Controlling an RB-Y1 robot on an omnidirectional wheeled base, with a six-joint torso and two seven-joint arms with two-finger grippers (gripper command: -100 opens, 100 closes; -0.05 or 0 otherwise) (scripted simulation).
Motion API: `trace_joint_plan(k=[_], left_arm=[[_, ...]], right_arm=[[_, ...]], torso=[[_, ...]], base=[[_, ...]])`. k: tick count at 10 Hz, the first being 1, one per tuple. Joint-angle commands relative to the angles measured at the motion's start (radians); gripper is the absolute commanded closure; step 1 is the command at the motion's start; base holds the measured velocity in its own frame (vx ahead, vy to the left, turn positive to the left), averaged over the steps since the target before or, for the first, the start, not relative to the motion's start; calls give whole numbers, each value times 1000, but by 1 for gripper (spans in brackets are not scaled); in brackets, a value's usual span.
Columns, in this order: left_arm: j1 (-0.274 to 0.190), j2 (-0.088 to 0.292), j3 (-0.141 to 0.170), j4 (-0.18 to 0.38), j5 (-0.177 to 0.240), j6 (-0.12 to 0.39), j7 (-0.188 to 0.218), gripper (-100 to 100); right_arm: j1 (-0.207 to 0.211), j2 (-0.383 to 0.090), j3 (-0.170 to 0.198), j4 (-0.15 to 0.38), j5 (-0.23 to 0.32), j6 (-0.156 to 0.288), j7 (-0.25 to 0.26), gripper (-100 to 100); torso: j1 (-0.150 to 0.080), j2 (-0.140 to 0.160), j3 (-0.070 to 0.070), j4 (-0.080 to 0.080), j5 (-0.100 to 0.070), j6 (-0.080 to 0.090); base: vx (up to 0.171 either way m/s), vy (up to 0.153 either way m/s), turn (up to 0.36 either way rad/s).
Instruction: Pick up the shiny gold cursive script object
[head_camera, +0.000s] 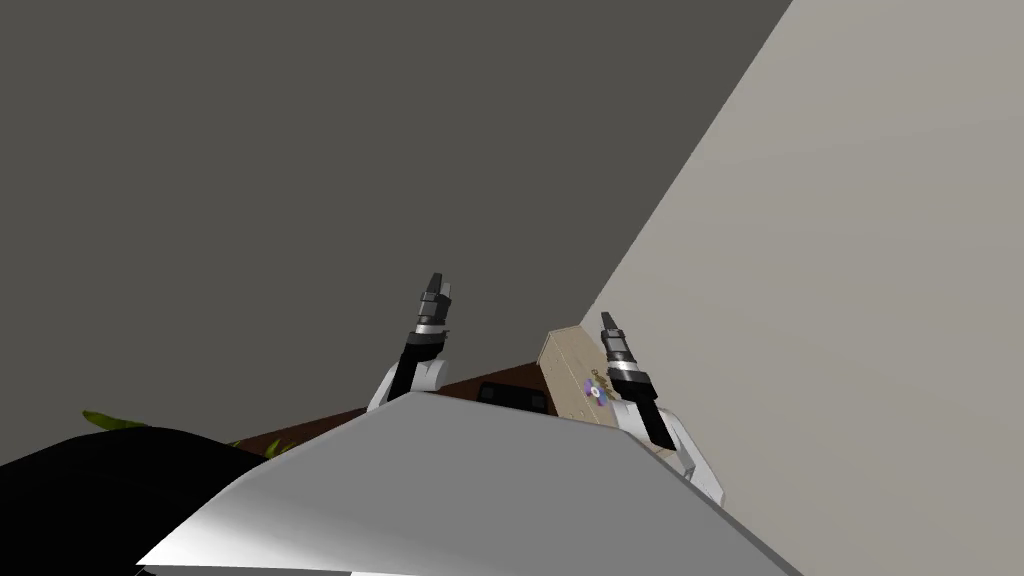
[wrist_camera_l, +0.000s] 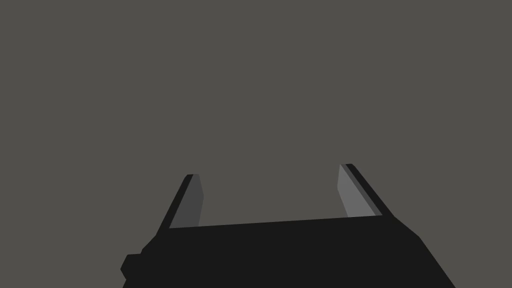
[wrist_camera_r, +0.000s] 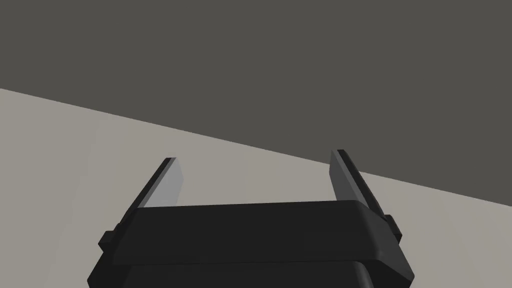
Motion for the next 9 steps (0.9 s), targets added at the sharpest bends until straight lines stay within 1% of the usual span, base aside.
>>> trace_joint_plan(k=[1,2,3,4,5,6,7,8,9], left_arm=[[0,0,0,0,0,0,0,0],[0,0,0,0,0,0,0,0],[0,0,0,0,0,0,0,0],[0,0,0,0,0,0,0,0],[0,0,0,0,0,0,0,0],[0,0,0,0,0,0,0,0],[0,0,0,0,0,0,0,0],[0,0,0,0,0,0,0,0],[0,0,0,0,0,0,0,0]], right_arm=[[-2,-27,-6,50,31,1,14,-100],[-2,-27,-6,69,31,1,14,-100],[-4,-51,-8,112,60,3,25,-100],[-4,-51,-8,121,60,3,25,-100],[-7,-75,-8,148,90,4,35,-100],[-7,-75,-8,174,90,4,35,-100],[-10,-100,-6,207,120,4,44,-100],[-10,-100,-6,229,120,4,44,-100],[-13,-126,-2,265,152,4,51,-100]], torso=[[0,0,0,0,0,0],[0,0,0,0,0,-1],[0,0,0,0,0,0],[-1,0,0,0,0,0],[0,1,0,0,0,0],[-1,0,0,0,0,0],[-1,0,0,0,0,0],[-1,0,0,0,0,0],[-1,1,0,0,0,0]], base=[[55,17,228],[53,3,93],[56,3,202],[46,-2,107],[51,-1,221],[50,-11,103],[55,-1,214],[40,-6,100],[40,-7,192]])
